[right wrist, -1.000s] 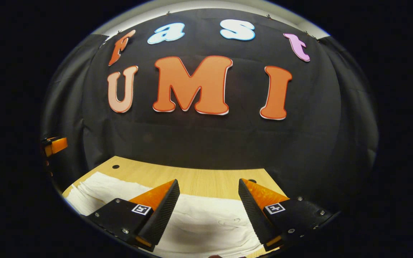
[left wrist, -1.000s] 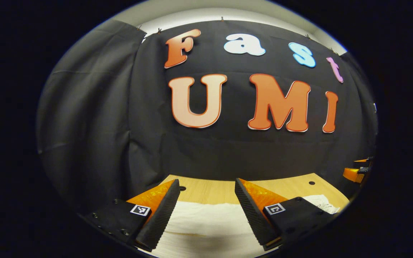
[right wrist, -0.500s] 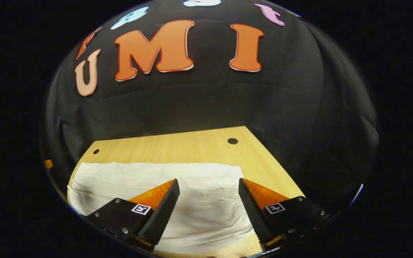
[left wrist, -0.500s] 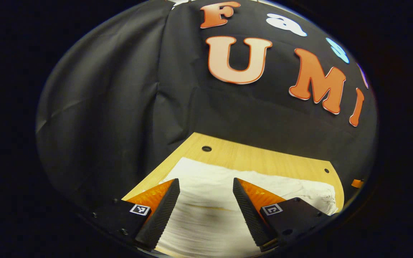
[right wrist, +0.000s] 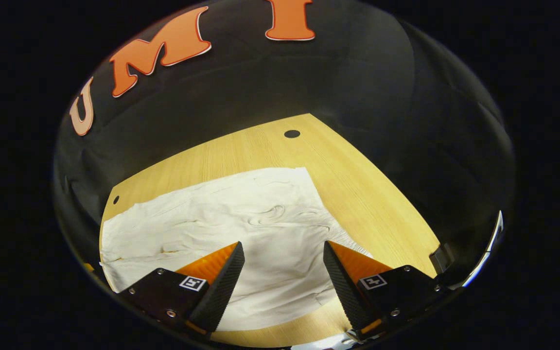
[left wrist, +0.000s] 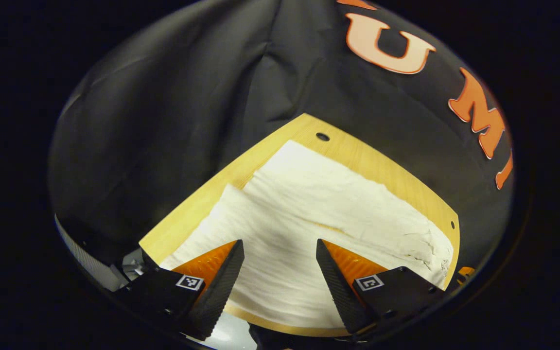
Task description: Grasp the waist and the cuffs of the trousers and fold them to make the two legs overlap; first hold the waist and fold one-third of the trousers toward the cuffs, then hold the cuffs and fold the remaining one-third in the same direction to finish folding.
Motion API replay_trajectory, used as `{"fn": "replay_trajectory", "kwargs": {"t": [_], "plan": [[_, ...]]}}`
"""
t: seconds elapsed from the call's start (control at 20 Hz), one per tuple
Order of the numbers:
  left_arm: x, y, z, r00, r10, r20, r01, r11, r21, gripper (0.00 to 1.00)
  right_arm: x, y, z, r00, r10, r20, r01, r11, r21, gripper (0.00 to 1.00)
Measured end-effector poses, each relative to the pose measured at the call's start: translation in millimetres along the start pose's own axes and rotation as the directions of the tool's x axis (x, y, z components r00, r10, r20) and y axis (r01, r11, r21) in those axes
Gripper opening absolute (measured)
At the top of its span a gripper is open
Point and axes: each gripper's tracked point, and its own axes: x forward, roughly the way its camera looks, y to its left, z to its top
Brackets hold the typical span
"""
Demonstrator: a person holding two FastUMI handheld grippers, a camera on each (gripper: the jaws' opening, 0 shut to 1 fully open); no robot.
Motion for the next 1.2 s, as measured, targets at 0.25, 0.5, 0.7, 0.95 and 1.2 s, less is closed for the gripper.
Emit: {"fn": "replay_trajectory", "kwargs": {"t": [0.25, 0.5, 0.7, 0.95, 1.2], "plan": [[14, 57, -39, 0.988, 0.043, -0.151, -0.071, 0.979, -0.189, 0.99, 14, -17, -18, 0.997, -0.006, -0.080, 0.014, 0.994, 0.111, 0.97], [27, 102, -74, 0.976, 0.028, -0.217, -0.122, 0.893, -0.434, 1.00, 21, -29, -30, 0.991, 0.005, -0.135, 0.024, 0.976, 0.215, 0.95], [30, 129, -78, 0.975, -0.002, -0.224, -0.128, 0.816, -0.564, 0.97, 24, -34, -39, 0.986, 0.006, -0.166, 0.034, 0.972, 0.234, 0.95], [38, 140, -83, 0.980, -0.046, -0.191, -0.092, 0.750, -0.655, 0.95, 26, -32, -45, 0.983, 0.019, -0.181, 0.028, 0.967, 0.254, 0.95], [42, 143, -86, 0.979, -0.048, -0.200, -0.110, 0.700, -0.705, 0.95, 28, -31, -50, 0.982, 0.031, -0.185, 0.024, 0.957, 0.290, 0.95]]}}
